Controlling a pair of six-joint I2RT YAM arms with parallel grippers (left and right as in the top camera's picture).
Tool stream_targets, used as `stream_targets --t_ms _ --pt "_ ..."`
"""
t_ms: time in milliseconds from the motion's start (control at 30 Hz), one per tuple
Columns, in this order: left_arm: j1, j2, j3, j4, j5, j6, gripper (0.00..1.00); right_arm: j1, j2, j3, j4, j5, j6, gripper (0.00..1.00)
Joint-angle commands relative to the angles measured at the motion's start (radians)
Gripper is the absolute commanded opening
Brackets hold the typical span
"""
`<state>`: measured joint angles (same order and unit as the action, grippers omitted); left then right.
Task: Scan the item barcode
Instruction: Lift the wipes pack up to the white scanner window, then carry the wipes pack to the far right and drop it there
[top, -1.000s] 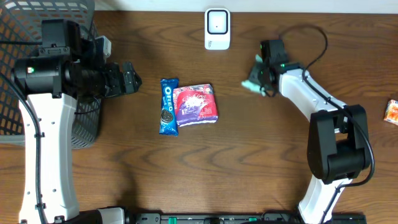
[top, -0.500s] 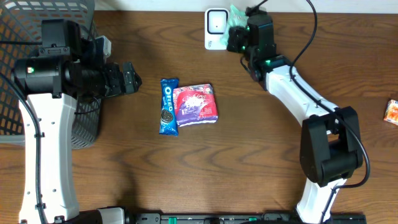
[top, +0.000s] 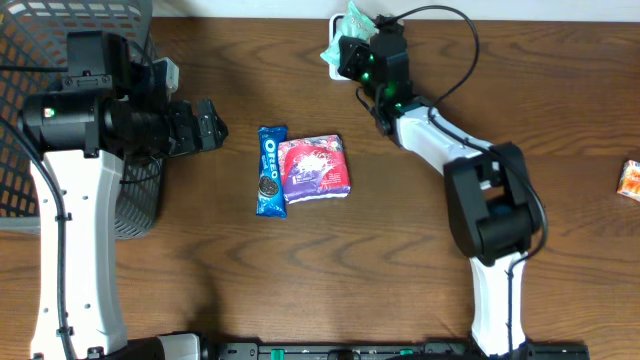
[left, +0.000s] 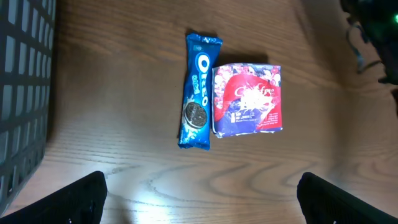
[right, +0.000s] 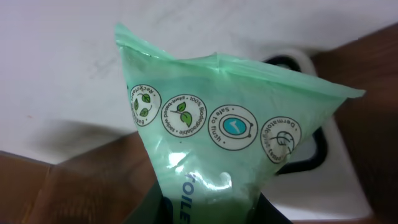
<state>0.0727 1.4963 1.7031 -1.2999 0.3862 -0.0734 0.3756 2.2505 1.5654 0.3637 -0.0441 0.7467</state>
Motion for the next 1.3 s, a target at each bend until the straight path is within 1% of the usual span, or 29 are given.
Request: stream_targets --t_ms 0,133,300,567,833,900,1067,1267 --pt "-0.002 0.004 0.003 -0.001 -0.006 0.013 0.98 -0.001 0.032 0.109 -0.007 -0.044 0.035 0.14" --pt "-0.002 0.004 0.003 -0.002 -0.006 0.013 0.98 -0.001 0.054 0.171 -0.066 -0.033 0.038 0.13" --pt "-0.002 0.004 0.003 -0.001 -0.006 0.013 0.98 -0.009 0.054 0.204 -0.102 0.024 0.038 0.13" --pt "-0.002 0.004 0.003 -0.001 -0.006 0.013 0.98 -0.028 0.054 0.208 -0.161 0.039 0.037 0.13" --pt "-0.002 0.004 0.003 -0.001 -0.006 0.013 0.98 -0.036 0.049 0.208 -0.167 0.036 -0.003 0.11" --pt "-0.002 0.004 0.003 -0.001 -0.006 0.013 0.98 -0.05 0.037 0.208 -0.172 0.035 -0.031 0.11" --pt "-0.002 0.004 0.003 -0.001 -0.006 0.013 0.98 -0.123 -0.051 0.208 -0.283 0.039 -0.096 0.09" --pt "-0.002 0.004 0.003 -0.002 -0.006 0.013 0.98 -0.29 -0.19 0.208 -0.492 0.039 -0.109 0.08"
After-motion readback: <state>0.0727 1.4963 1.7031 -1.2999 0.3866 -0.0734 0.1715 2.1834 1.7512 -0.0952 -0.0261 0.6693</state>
